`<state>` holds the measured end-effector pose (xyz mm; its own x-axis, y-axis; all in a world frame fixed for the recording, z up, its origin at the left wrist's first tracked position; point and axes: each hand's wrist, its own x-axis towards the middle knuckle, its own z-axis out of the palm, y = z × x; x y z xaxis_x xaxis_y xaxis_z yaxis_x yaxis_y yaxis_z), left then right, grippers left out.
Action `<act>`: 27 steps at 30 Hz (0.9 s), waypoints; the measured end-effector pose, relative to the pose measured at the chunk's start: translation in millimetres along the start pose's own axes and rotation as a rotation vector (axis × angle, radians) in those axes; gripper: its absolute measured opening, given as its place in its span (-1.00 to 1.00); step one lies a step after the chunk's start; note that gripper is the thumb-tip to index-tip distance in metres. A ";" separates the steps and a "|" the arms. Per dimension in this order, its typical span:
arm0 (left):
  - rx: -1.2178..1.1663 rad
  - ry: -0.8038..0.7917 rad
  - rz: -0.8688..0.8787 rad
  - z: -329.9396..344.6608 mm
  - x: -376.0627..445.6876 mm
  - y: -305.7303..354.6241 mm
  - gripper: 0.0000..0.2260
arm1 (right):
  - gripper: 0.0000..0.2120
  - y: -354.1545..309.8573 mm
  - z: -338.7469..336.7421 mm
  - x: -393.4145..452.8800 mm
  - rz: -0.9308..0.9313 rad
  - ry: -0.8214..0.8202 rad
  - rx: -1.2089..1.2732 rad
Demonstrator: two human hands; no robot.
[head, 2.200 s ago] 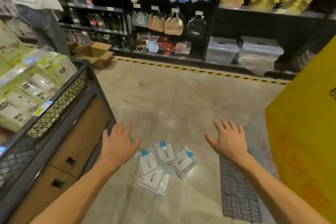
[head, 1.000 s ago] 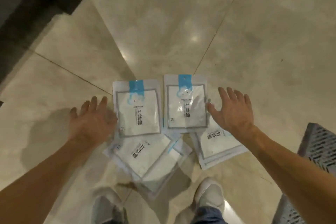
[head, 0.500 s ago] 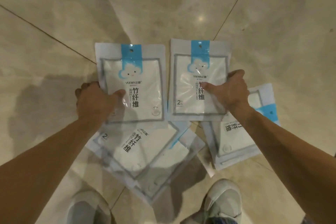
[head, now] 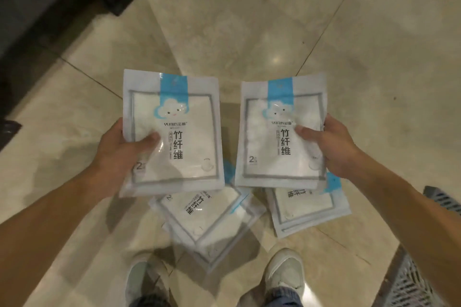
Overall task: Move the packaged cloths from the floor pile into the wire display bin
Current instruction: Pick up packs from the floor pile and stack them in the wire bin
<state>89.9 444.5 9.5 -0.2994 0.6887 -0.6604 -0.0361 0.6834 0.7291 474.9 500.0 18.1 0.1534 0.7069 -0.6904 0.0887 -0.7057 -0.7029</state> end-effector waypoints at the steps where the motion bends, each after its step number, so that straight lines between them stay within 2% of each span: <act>1: -0.010 -0.010 -0.011 -9.2 -13.5 21.9 -0.77 | -0.76 -24.6 -1.1 -14.7 0.009 -0.022 0.027; 5: -0.053 -0.027 -0.027 -54.2 -77.2 124.3 -0.61 | -0.67 -137.4 -3.9 -87.7 0.018 -0.146 0.055; 8: -0.083 -0.031 0.028 -98.4 -138.4 208.7 -0.56 | -0.63 -231.1 0.2 -156.2 -0.013 -0.220 0.047; 13: -0.143 -0.015 0.137 -186.1 -266.3 343.3 -0.61 | -0.62 -373.2 22.6 -292.1 -0.092 -0.362 0.027; 16: -0.185 0.027 0.178 -248.3 -345.9 397.6 -0.59 | -0.71 -440.4 50.3 -377.5 -0.133 -0.422 0.026; 23: -0.334 0.159 0.233 -384.9 -540.4 457.4 -0.42 | -0.69 -546.9 124.0 -555.9 -0.202 -0.575 -0.027; 25: -0.324 0.220 0.263 -416.1 -595.3 454.0 -0.48 | -0.64 -559.8 144.9 -599.4 -0.202 -0.666 -0.054; 27: -0.364 0.312 0.297 -441.9 -647.2 446.5 -0.55 | -0.69 -570.0 167.1 -638.4 -0.203 -0.762 -0.079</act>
<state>-153.8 196.9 841.9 -0.6124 0.6969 -0.3733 -0.2172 0.3057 0.9270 162.0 458.7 831.0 -0.5871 0.6389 -0.4971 0.1168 -0.5408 -0.8330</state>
